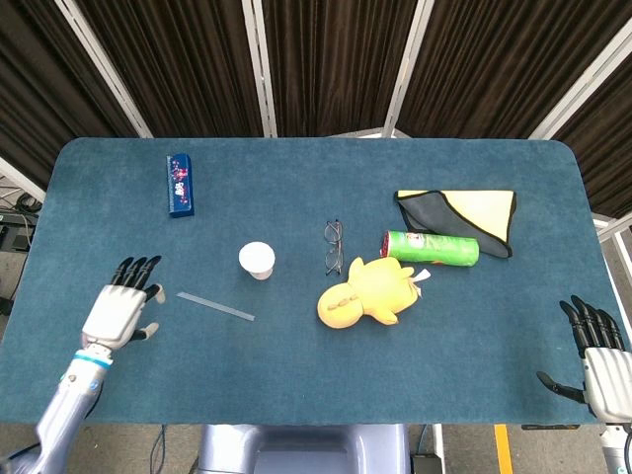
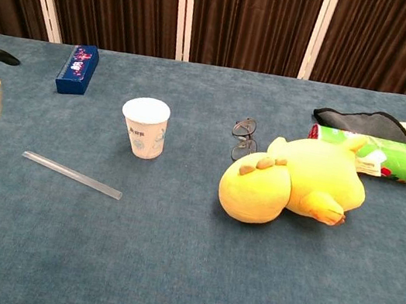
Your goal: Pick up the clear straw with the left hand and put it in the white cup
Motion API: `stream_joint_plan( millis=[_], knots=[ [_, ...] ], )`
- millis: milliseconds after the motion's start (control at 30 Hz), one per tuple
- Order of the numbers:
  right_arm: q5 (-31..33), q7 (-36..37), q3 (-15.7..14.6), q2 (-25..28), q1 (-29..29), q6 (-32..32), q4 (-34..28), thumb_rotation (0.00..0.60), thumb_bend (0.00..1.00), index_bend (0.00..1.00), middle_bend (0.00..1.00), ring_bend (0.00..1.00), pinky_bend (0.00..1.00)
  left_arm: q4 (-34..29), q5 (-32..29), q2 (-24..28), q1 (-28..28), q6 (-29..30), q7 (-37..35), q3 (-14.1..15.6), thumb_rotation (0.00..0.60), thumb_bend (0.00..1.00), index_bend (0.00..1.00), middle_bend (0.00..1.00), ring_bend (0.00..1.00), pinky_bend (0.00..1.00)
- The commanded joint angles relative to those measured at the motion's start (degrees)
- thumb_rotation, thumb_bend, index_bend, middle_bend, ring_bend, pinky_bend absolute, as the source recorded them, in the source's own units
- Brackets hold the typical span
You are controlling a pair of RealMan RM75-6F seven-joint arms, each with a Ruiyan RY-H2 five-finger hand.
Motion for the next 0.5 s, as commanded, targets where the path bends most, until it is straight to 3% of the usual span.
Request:
stream_joint_plan(
  millis=[33,300,500],
  knots=[
    [0.0,0.1,0.0,0.0,0.0,0.0,0.0,0.600,0.08,0.00,0.00,0.00,0.00,2.1,-3.6,-3.3,-2.9,-3.2,3.9,-1.8,0.600,0.24,0.50,0.00,0.00,0.00],
    [-0.1,0.7,-0.1,0.2,0.1,-0.3,0.2,0.600,0.08,0.00,0.00,0.00,0.00,6.1,-11.6,-9.8,-7.6,-7.8,10.1,-3.5,0.600,0.31,0.53,0.00,0.00,0.00],
    [-0.1,1.1,-0.1,0.4,0.3,-0.5,0.1,0.600,0.08,0.00,0.00,0.00,0.00,6.8,-14.8,-12.3,-9.8,-8.8,12.4,-4.0,0.600,0.38,0.50,0.00,0.00,0.00]
  ],
)
